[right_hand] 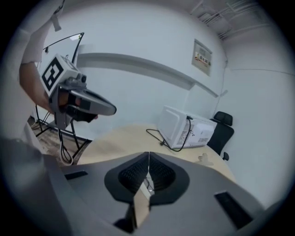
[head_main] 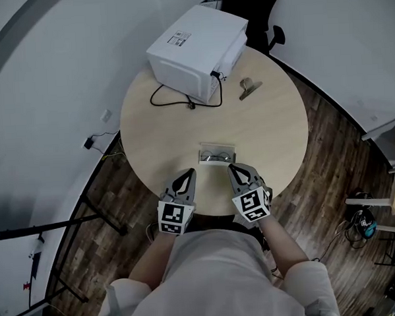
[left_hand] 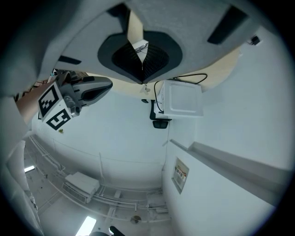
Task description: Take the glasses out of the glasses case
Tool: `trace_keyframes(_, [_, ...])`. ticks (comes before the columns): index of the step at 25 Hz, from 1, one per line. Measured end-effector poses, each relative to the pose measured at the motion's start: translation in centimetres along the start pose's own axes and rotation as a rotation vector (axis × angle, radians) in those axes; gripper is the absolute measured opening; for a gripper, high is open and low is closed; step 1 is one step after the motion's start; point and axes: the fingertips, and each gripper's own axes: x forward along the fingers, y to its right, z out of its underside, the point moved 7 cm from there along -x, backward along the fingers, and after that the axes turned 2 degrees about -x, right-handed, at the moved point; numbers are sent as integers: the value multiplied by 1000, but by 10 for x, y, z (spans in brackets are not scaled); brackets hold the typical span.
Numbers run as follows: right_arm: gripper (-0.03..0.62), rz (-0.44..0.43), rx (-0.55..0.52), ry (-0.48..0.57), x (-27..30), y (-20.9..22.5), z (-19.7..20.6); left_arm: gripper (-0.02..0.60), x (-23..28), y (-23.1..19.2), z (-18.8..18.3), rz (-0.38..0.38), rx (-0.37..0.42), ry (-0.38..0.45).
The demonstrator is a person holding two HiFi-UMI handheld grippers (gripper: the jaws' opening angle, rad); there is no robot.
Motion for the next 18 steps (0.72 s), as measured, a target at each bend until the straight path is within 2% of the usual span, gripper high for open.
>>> trace_keyframes(6, [20, -113, -166, -112, 37, -4, 13, 8, -5, -6, 3, -27, -4, -15])
trace_keyframes(9, [77, -152, -219, -163, 53, -6, 19, 8, -8, -9, 5, -35, -18, -20])
trace_keyframes(18, [75, -248, -409, -303, 112, -16, 38, 8, -16, -26, 10, -79, -29, -27])
